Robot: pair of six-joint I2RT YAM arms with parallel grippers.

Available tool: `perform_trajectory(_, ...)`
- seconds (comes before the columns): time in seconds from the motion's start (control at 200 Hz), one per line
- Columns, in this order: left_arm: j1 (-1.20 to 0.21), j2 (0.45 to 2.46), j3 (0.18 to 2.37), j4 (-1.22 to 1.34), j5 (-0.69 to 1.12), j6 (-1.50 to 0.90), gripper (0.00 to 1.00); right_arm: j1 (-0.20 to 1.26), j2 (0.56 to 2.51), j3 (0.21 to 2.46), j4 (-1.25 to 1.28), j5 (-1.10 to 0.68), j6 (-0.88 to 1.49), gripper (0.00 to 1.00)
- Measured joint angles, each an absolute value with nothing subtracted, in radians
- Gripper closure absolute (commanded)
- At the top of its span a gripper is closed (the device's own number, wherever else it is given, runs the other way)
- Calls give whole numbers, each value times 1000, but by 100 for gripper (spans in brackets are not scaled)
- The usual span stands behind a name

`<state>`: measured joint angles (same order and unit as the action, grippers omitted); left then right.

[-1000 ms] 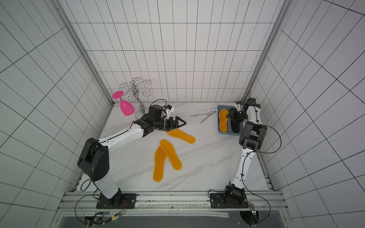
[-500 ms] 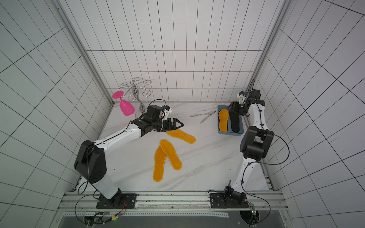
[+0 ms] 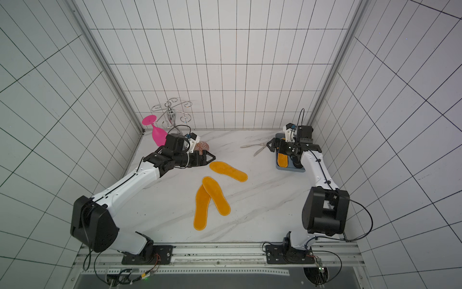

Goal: Put the insoles into the storage box
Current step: Pick up the insole from the center of the board.

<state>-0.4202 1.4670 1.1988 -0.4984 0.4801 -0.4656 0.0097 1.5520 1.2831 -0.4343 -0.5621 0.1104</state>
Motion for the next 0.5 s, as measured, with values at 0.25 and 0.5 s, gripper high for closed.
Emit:
perform_trajectory(0.25, -396, 1441, 1162, -547, 465, -437, 1, 189, 1494, 1222, -469, -484, 101, 1)
perform_trajectory(0.5, -395, 1440, 1161, -587, 462, -427, 1, 350, 1530, 1224, -558, -396, 46, 12)
